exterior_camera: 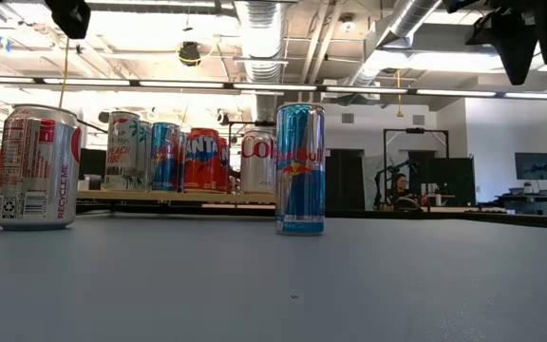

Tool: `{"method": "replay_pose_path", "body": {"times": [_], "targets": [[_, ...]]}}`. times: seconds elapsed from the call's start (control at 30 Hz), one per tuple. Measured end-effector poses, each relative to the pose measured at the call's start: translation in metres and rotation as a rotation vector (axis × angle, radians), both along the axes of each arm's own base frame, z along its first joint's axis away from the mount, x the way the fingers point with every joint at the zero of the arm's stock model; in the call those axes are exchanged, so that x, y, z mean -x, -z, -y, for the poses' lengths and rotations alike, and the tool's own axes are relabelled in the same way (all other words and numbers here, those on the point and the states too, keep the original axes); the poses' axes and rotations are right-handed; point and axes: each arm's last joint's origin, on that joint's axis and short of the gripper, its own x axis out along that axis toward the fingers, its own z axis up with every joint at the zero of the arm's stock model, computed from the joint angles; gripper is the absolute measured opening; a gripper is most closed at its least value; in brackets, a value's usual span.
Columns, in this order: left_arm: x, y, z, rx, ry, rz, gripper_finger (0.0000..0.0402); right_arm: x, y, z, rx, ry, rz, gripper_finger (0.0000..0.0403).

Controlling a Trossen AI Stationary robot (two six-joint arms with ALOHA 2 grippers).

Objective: Place canned beverage on shelf
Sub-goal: Put the white pink soda can on the shelf aligned with the other white pink soda cans

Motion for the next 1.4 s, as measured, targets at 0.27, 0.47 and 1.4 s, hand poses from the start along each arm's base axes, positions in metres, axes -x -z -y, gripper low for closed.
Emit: {"method": "replay_pose_path", "body": {"times": [0.27,0.47,1.4], "targets": [[0.000,0.000,0.000,0.002,-0.011,0.000,0.0191,-0.003,0.000,-0.001,0.003,-0.059,-0.020,0.0249],[0.000,0.000,-0.001,0.010,-0.036,0.000,0.0191,-0.026,-0.008,-0.007,0.020,-0.139,-0.037,0.0249],[0.000,0.000,-0.001,0.034,-0.032,-0.004,0.0191,0.018,0.003,-0.027,0.011,-0.168,-0.060,0.0249]]}}
